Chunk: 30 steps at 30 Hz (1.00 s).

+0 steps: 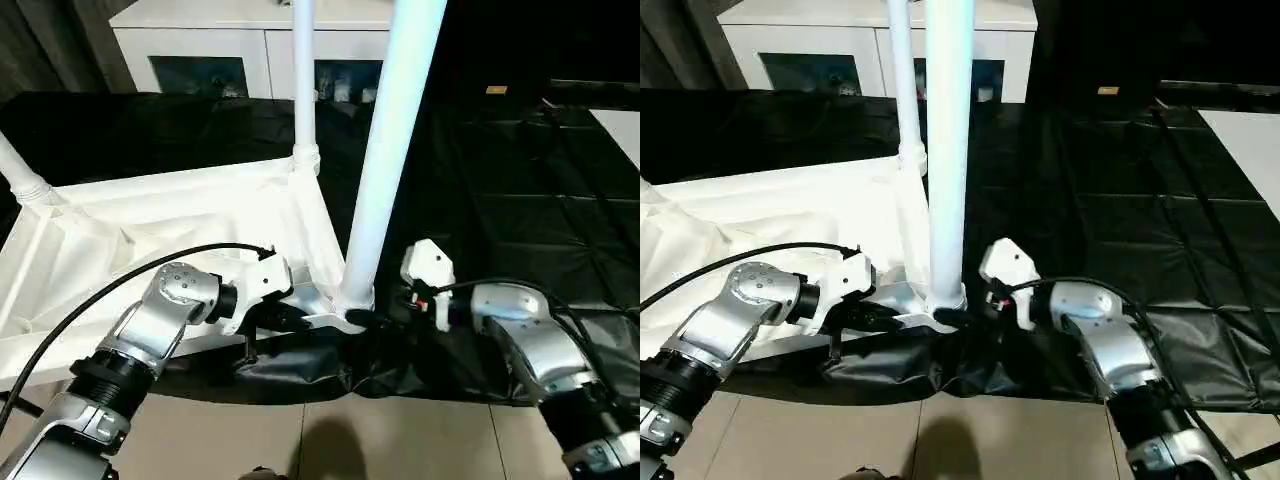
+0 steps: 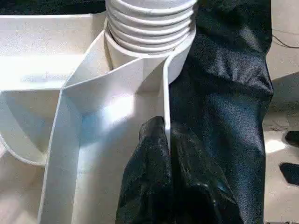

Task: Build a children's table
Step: Rotate leg to tighten

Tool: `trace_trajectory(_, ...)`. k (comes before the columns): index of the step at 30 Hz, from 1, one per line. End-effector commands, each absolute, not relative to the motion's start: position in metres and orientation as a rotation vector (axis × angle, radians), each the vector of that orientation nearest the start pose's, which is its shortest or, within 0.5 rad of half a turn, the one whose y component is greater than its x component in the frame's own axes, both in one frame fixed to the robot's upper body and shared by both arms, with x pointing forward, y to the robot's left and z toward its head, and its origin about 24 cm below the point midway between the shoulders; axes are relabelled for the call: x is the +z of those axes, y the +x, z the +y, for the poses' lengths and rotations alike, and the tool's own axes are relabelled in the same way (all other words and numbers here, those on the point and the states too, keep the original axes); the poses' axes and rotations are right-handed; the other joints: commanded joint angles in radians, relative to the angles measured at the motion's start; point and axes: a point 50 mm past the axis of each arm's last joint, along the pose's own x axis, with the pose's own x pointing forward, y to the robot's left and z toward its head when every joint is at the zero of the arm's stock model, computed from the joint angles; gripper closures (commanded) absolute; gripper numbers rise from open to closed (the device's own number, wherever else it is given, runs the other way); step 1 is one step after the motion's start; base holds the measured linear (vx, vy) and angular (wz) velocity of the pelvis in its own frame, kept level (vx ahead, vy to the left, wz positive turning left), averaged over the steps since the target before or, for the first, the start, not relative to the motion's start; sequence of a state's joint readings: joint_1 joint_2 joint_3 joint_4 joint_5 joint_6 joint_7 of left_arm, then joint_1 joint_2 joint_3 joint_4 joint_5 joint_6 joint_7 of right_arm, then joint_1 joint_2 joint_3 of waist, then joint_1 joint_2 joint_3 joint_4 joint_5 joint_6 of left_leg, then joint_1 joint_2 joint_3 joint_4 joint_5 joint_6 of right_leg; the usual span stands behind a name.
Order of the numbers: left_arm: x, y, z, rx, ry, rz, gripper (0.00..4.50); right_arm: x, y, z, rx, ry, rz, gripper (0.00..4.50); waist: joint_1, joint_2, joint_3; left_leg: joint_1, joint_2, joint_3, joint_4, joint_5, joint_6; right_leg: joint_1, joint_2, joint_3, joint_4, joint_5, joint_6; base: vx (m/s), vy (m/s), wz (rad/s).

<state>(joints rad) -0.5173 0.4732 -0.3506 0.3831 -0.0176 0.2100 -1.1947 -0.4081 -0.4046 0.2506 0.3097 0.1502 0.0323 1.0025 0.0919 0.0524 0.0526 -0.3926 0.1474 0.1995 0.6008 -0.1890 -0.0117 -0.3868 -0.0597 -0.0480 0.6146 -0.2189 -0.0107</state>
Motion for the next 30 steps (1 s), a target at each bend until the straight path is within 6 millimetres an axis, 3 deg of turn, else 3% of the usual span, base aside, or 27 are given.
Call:
trace_trajectory(1,0.061,0.301,0.14,-1.371,0.502,0.474,4.5,0.064,0.296,-0.13,1.222,-0.338,0.169,0.09,-0.002,-0.004,-0.068,0.025,0.096,-0.045,-0.065,-0.119,0.099,0.041,-0.104,0.05,-0.053,0.039,-0.285,0.0,0.0,0.0)
trace_trajectory(3,0.061,0.301,0.14,-1.369,0.503,0.474,4.5,0.063,0.296,-0.13,1.231,-0.339,0.175,0.09,-0.001,-0.003,-0.069,0.025,0.096,-0.045,-0.064,-0.112,0.1,0.042,-0.102,0.05,-0.052,0.047,-0.286,0.0,0.0,0.0)
trace_trajectory(22,0.06,0.302,0.144,-1.358,0.502,0.482,4.5,0.055,0.299,-0.119,1.291,-0.312,0.171,1.67,-0.001,-0.002,-0.071,0.024,0.095,-0.045,-0.059,-0.12,0.098,0.042,-0.102,0.048,-0.048,0.034,-0.293,0.0,0.0,0.0)
trace_trajectory(30,0.055,0.302,0.144,-1.331,0.477,0.498,4.5,0.05,0.298,-0.118,1.255,-0.249,0.194,1.76,-0.002,-0.001,-0.069,0.025,0.094,-0.045,-0.061,-0.144,0.084,0.04,-0.101,0.05,-0.05,-0.003,-0.29,0.0,0.0,0.0)
